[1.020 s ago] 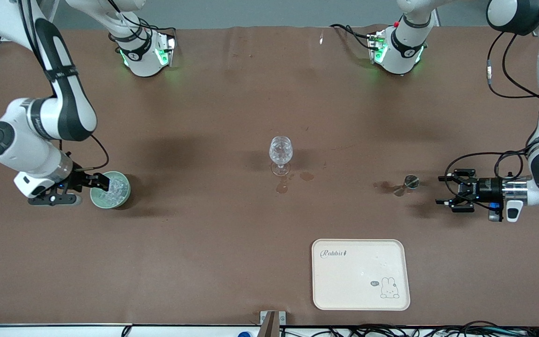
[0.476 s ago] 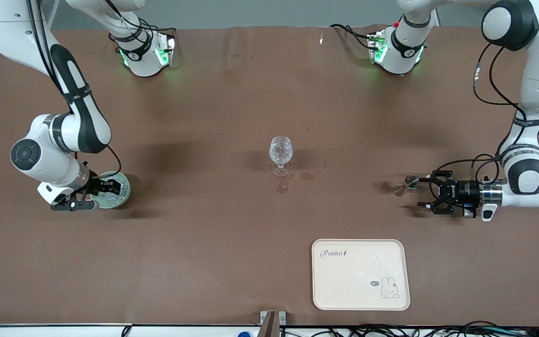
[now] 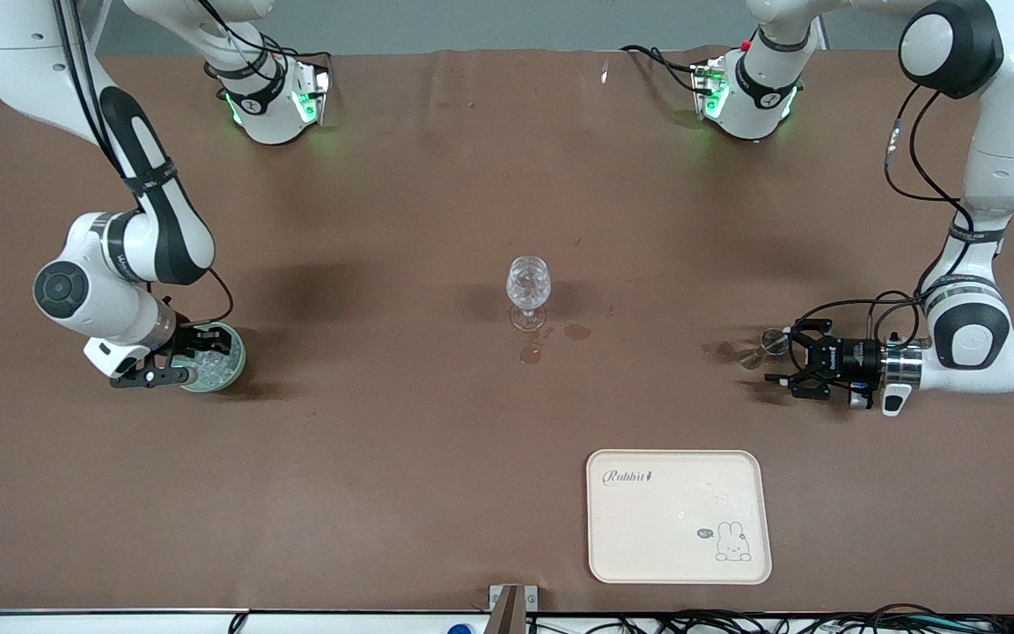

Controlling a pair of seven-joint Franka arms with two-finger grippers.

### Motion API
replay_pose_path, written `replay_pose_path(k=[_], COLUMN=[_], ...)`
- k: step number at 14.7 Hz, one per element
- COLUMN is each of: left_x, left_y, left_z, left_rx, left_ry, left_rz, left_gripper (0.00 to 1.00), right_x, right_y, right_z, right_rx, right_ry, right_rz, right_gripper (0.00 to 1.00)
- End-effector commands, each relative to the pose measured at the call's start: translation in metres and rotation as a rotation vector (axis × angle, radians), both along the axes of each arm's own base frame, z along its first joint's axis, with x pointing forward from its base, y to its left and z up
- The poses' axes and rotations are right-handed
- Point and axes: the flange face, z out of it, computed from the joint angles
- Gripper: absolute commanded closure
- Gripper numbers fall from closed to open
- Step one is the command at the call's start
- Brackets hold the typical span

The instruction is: Pour wine and add ice with both arms

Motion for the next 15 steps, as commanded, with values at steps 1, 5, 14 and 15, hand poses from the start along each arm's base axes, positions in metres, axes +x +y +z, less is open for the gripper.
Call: replay_pose_path(k=[1,5,14,15], left_x=[-0.0039,-0.0079,-0.0074,-0.0074], left_y=[-0.0029,-0.005,-0.0067,-0.0067], left_z=[-0.0014,-0.0052,-0.0055,-0.0055], left_rx=[-0.019,-0.025,-0.026,-0.026], left_ry=[0.017,0.013,0.012,0.012], left_rz=[0.013,0.005,0.002,0.002], left_gripper=[0.26,0.34,0.58,0.63], right_x=[-0.0066,-0.0026,0.0018,0.0016], right_y=[-0.0002,-0.0013,-0.0006,-0.0015], right_z=[0.0045,0.0079,0.0066,0.0057], right_rx=[0.008,0.007,0.006,0.006], right_ry=[-0.012,-0.024,-0.049,-0.047], right_rz=[0.011,0.009,0.011,0.01], right_gripper=[0.39,0.39,0.41,0.41])
